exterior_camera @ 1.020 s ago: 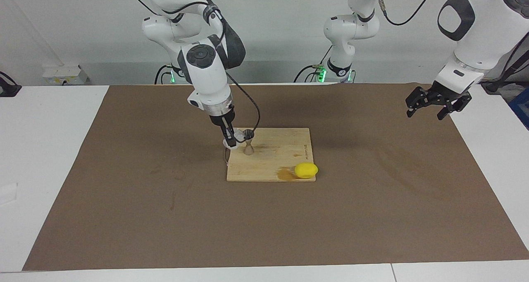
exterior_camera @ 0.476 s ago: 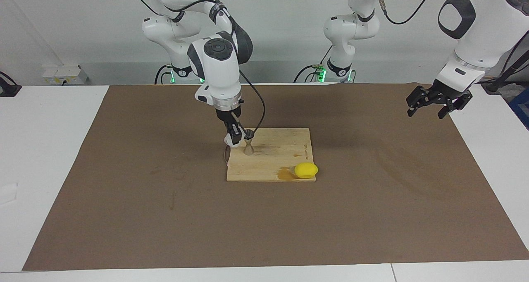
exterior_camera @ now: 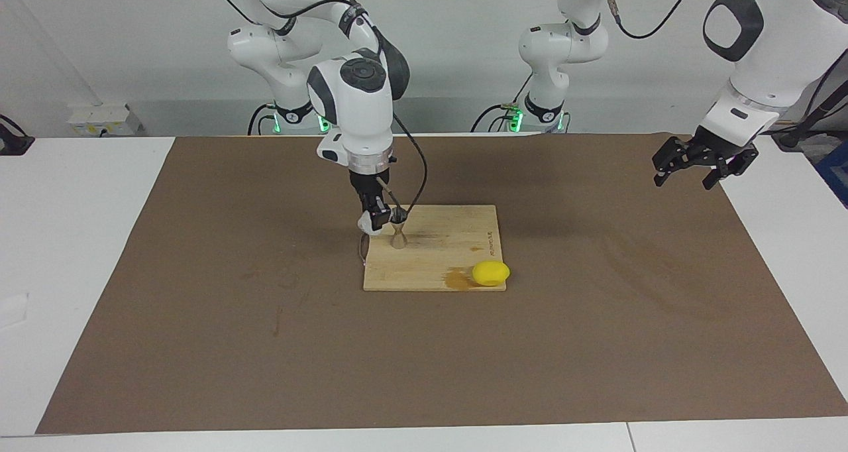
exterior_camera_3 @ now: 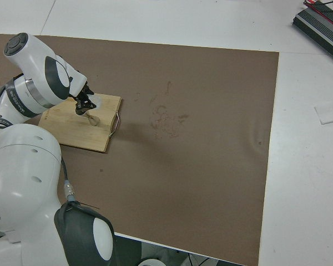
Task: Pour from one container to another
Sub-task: 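Tilt the glass cup with the right gripper to pour into the metal cup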
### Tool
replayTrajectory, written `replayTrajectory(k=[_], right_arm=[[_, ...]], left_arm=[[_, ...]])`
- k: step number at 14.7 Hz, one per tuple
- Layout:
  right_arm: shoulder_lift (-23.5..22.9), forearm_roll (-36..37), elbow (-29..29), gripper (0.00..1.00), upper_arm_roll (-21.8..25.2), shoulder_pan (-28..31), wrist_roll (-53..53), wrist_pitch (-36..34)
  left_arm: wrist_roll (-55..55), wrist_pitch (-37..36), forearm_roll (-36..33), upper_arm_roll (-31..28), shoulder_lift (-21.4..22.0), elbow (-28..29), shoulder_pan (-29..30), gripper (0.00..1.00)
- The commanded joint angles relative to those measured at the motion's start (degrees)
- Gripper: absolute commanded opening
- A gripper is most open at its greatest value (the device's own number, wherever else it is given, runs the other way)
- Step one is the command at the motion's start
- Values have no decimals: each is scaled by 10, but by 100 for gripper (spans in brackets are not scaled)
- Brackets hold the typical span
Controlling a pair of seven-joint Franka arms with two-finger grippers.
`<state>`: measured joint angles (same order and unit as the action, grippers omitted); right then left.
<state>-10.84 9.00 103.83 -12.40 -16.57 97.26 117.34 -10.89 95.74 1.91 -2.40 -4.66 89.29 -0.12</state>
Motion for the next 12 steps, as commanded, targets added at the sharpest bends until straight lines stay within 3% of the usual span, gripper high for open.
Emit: replayTrajectory(k=[1, 8, 12], right_arm=[[21, 27, 20, 0, -2, -1, 14, -4], [20, 17, 18, 0, -3, -5, 11, -9], [20, -38, 16, 0, -3, 4, 7, -19]], left_arm=[[4, -17, -4, -2, 25, 18, 3, 100], [8, -53, -4, -1, 54, 26, 3, 100], [8, -52, -4, -1, 55, 33, -3, 100]])
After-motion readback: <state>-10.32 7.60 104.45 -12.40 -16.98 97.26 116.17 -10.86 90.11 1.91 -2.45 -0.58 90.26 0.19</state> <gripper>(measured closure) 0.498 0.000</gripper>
